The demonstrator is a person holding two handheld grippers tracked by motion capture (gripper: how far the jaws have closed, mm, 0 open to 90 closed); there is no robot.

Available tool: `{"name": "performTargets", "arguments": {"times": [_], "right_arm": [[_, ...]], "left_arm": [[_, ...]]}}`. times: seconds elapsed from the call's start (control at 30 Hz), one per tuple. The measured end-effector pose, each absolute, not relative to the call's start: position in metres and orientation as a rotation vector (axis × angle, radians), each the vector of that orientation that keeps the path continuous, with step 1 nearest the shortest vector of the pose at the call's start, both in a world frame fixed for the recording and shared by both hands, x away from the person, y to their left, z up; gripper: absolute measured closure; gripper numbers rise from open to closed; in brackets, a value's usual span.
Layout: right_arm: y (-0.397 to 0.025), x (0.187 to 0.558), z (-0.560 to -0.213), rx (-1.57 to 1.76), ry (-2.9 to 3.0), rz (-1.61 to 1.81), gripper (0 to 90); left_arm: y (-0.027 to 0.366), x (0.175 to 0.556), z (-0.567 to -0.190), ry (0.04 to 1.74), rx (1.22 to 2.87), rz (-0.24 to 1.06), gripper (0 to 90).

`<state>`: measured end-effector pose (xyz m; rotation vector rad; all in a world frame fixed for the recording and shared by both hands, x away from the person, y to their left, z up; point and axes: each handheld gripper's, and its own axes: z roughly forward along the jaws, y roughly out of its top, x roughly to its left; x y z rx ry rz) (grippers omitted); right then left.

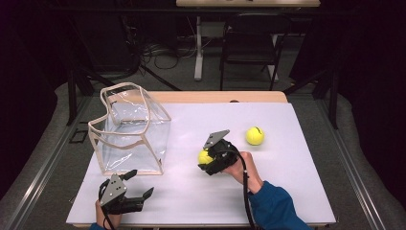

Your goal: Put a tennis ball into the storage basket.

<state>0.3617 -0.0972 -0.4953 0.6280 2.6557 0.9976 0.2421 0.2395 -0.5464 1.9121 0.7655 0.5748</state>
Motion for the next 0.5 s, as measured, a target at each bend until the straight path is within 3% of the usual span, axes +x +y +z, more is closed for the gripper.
{"name": "performTargets", "arguments": {"times": [0.5], "right_arm": [[-0.0875, 0.3715, -0.4870, 0.610, 2.674, 1.010, 25.8]], "left_arm": [[0.2398, 0.2433, -0.5467, 0.760, 1.916, 0.579, 16.1]]}}
